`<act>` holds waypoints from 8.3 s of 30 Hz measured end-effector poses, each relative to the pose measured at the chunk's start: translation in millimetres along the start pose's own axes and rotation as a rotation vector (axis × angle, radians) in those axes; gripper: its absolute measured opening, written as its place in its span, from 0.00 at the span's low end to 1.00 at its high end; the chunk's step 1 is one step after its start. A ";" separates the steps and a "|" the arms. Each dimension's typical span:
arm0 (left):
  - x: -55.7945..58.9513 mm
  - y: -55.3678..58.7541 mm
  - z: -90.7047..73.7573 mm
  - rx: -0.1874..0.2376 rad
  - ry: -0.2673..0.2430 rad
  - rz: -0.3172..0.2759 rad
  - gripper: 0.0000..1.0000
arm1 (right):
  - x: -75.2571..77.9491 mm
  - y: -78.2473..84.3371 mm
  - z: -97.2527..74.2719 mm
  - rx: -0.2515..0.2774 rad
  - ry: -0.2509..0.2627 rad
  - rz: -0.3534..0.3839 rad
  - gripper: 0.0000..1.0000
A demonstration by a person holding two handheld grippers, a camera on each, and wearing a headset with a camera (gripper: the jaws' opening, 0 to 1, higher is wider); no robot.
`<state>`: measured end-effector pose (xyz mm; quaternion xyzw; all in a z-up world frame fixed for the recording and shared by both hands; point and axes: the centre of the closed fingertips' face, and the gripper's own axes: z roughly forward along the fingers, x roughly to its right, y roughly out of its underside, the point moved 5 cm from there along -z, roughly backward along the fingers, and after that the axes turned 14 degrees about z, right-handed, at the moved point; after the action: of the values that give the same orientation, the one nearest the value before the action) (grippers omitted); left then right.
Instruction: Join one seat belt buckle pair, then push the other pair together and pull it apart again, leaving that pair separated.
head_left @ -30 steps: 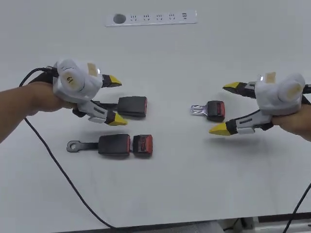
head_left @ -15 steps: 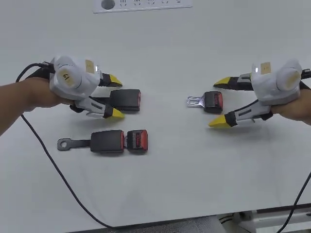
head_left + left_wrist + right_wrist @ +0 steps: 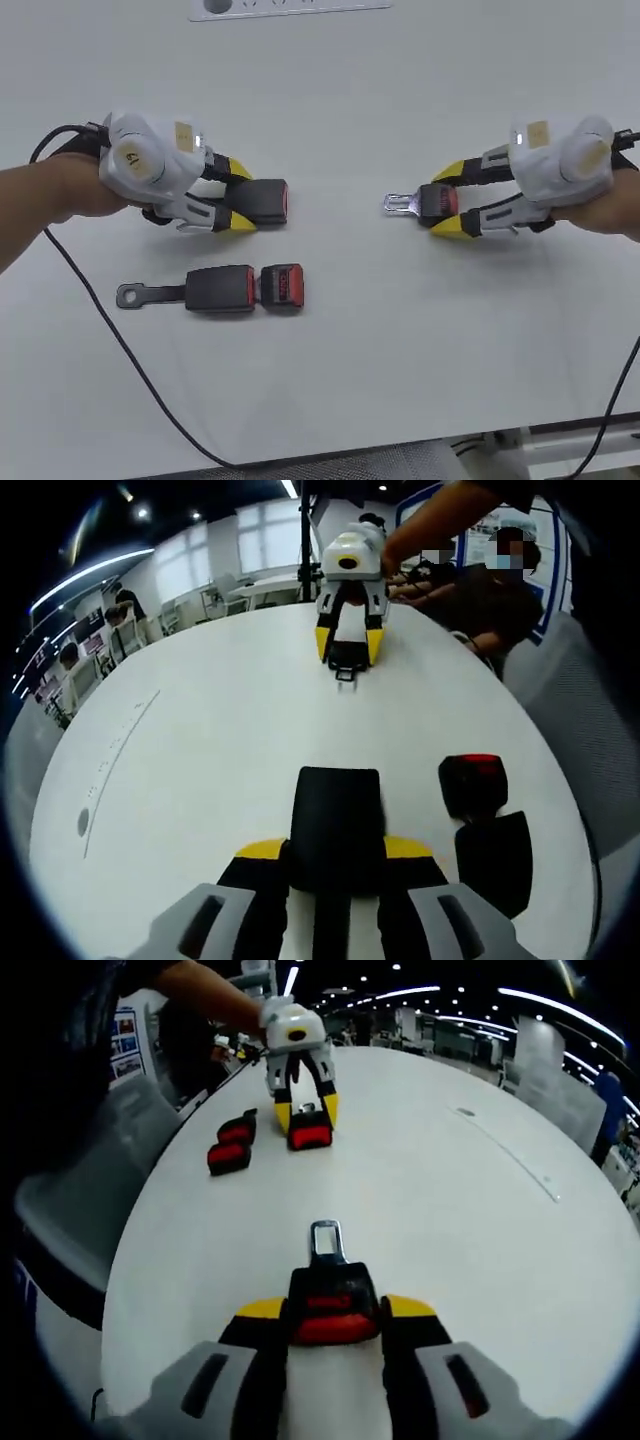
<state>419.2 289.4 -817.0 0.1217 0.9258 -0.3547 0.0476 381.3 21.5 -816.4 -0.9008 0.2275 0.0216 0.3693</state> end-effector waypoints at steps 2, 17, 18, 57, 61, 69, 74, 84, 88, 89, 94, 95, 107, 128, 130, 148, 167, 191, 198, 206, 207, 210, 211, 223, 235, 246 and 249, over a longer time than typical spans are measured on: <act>0.9 -0.7 -0.7 -0.001 -0.002 0.006 0.35 | 0.8 1.0 0.2 0.000 -0.003 -0.009 0.37; 4.6 -3.5 -0.4 -0.010 0.009 0.004 0.35 | -3.9 -2.8 9.8 0.059 -0.034 0.028 0.36; 5.0 -3.6 0.0 -0.012 0.009 0.005 0.35 | -4.8 -4.0 11.6 0.061 -0.034 0.027 0.36; 5.7 -3.2 1.4 -0.052 0.037 0.004 0.34 | -28.4 -81.0 90.3 0.103 -0.122 0.002 0.35; 5.2 -2.9 1.0 -0.055 0.039 0.008 0.34 | -30.0 -86.7 95.4 0.087 -0.114 -0.020 0.35; 5.7 -2.9 0.6 -0.055 0.039 0.002 0.34 | -31.8 -89.1 96.3 0.065 -0.109 0.004 0.35; 5.2 -3.1 0.8 -0.066 0.049 0.006 0.34 | -32.6 -91.2 97.7 0.049 -0.107 0.001 0.35; 4.5 -2.4 1.9 -0.073 0.052 0.009 0.34 | -43.0 -101.6 111.0 0.060 -0.074 0.054 0.34; 4.7 -2.7 2.0 -0.069 0.051 0.012 0.34 | -43.1 -101.8 111.9 0.051 -0.080 0.050 0.34; 4.7 -2.5 2.0 -0.066 0.051 0.013 0.34 | -42.7 -102.1 111.9 0.050 -0.083 0.048 0.34; 4.7 -3.4 2.4 -0.071 0.055 0.017 0.34 | -44.8 -103.1 112.8 0.019 -0.076 0.021 0.34; 4.7 -3.4 2.4 -0.071 0.056 0.017 0.34 | -45.0 -103.3 112.8 0.012 -0.074 0.018 0.34; 5.3 -4.1 1.9 -0.075 0.062 0.020 0.34 | -44.3 -104.0 111.9 -0.009 -0.069 0.009 0.35; 6.9 -4.7 0.7 -0.086 0.066 0.020 0.34 | -44.1 -105.1 111.8 -0.015 -0.060 0.012 0.35; 6.8 -4.9 0.8 -0.092 0.068 0.021 0.34 | -44.3 -105.2 111.8 -0.015 -0.060 0.011 0.35; 6.1 -3.4 0.9 -0.097 0.075 0.017 0.35 | -44.4 -106.3 113.2 -0.026 -0.052 -0.010 0.35; 6.4 -4.9 1.5 -0.114 0.077 0.014 0.35 | -36.4 -93.8 101.6 -0.039 -0.044 -0.030 0.35; 7.1 -4.5 1.2 -0.112 0.067 -0.003 0.35 | -29.9 -68.3 75.6 -0.039 -0.032 -0.015 0.36; 6.9 -5.0 1.3 -0.120 0.069 -0.005 0.35 | -25.6 -58.2 65.6 -0.047 -0.025 -0.007 0.36; 6.9 -5.4 1.4 -0.124 0.073 -0.003 0.35 | -16.2 -49.3 55.8 -0.057 -0.012 0.005 0.36; 6.8 -5.4 1.6 -0.125 0.074 -0.002 0.35 | -15.1 -48.5 54.9 -0.057 -0.010 0.005 0.36; 6.8 -5.5 1.8 -0.127 0.075 -0.002 0.35 | -12.2 -45.2 51.8 -0.058 -0.007 0.006 0.36; 6.8 -5.5 1.7 -0.129 0.076 -0.001 0.35 | -11.5 -44.1 50.7 -0.058 -0.006 0.007 0.36; 7.0 -6.0 1.9 -0.135 0.080 0.002 0.35 | -7.3 -29.9 37.1 -0.067 0.006 0.013 0.36; 7.0 -6.8 2.4 -0.142 0.082 0.001 0.35 | -2.9 -14.7 21.6 -0.099 0.015 0.017 0.36; 6.6 -7.1 3.2 -0.147 0.089 0.005 0.35 | -2.9 -3.1 9.3 -0.095 0.021 0.023 0.36; 6.7 -7.4 3.3 -0.148 0.089 0.006 0.35 | -3.2 -1.2 8.2 -0.093 0.022 0.024 0.36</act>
<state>410.8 283.1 -815.9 0.1364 0.9503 -0.2793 0.0163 380.0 29.1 -820.9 -0.9143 0.2411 0.0268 0.3244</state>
